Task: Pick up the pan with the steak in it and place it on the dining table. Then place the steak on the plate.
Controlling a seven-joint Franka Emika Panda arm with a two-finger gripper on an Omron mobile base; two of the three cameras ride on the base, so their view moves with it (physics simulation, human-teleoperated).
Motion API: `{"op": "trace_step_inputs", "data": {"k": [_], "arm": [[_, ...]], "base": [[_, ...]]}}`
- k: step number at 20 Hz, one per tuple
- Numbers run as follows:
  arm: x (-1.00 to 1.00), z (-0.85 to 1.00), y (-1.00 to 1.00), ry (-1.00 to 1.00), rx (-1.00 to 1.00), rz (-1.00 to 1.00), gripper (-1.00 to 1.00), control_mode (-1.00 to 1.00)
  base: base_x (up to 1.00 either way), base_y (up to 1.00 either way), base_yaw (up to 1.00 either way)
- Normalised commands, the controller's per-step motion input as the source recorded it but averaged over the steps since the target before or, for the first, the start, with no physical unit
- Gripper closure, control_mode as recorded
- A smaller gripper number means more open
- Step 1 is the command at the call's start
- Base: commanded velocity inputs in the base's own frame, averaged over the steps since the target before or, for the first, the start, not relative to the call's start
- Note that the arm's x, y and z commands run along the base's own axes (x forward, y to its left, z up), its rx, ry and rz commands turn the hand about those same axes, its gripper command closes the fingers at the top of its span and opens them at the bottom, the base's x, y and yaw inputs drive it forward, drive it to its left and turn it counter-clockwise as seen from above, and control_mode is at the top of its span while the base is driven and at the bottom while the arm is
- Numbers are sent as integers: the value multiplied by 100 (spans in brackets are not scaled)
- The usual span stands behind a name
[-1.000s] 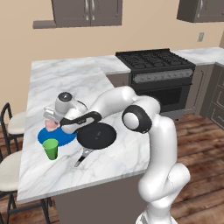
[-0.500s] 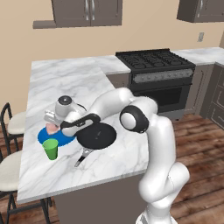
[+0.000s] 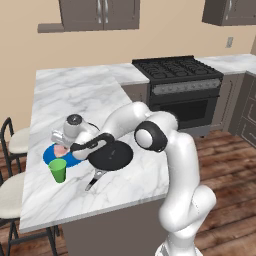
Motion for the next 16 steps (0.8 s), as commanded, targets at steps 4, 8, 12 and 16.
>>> {"op": "trace_step_inputs", "data": {"k": [4,8,12,16], "arm": [[3,-4,0,1,0,0,100,-100],[3,0,0,3,0,0,-100,-100],[1,5,-4,3,1,-7,-100,-100],[0,20,-13,2,2,-15,-100,-100]], "base": [[0,0,0],[0,0,0],[0,0,0],[0,0,0]]}}
